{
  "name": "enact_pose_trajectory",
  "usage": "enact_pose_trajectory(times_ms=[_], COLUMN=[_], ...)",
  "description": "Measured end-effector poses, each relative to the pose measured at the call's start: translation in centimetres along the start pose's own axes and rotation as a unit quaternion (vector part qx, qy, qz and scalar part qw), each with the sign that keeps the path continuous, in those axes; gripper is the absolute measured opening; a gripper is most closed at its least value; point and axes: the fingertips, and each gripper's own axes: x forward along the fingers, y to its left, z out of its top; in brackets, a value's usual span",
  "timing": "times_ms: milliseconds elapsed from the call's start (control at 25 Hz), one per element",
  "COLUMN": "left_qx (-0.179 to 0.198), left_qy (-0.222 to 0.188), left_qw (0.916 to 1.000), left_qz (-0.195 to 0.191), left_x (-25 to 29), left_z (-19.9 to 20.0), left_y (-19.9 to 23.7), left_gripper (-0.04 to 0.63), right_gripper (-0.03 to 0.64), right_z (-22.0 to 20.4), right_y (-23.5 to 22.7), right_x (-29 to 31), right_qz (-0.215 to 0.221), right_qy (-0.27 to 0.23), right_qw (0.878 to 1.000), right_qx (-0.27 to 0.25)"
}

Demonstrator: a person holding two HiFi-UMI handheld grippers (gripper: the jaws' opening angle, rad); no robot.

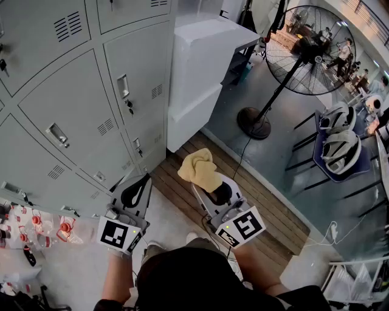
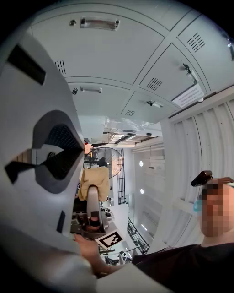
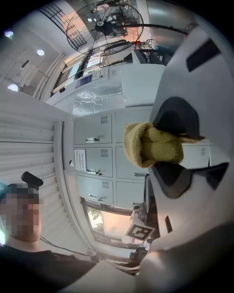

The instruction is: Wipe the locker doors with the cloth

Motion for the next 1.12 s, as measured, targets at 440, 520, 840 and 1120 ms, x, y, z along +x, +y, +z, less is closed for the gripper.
enact_pose_trajectory(times_ms=[440, 520, 840, 1120], left_qx=[-0.004, -0.005, -0.001, 0.004], left_qy=[0.001, 0.005, 0.013, 0.017], left_qw=[1.0000, 1.0000, 0.9999, 0.9997], left_qz=[0.001, -0.001, 0.004, 0.019], left_x=[-5.0, -5.7, -5.6, -0.6], left_z=[-1.0, -1.5, -2.8, -2.9], left_y=[4.4, 5.2, 7.5, 10.4], left_gripper=[0.008, 0.008, 0.008, 0.008], right_gripper=[0.141, 0.141, 0.144, 0.144], right_z=[-1.2, -1.6, -2.4, -2.4], right_y=[3.7, 4.1, 3.1, -1.5], right_x=[3.4, 3.9, 6.1, 10.5], right_qz=[-0.021, -0.028, -0.026, -0.013], right_qy=[0.009, 0.009, 0.013, 0.006], right_qw=[0.999, 0.999, 0.998, 0.998], right_qx=[0.028, 0.035, 0.063, 0.065])
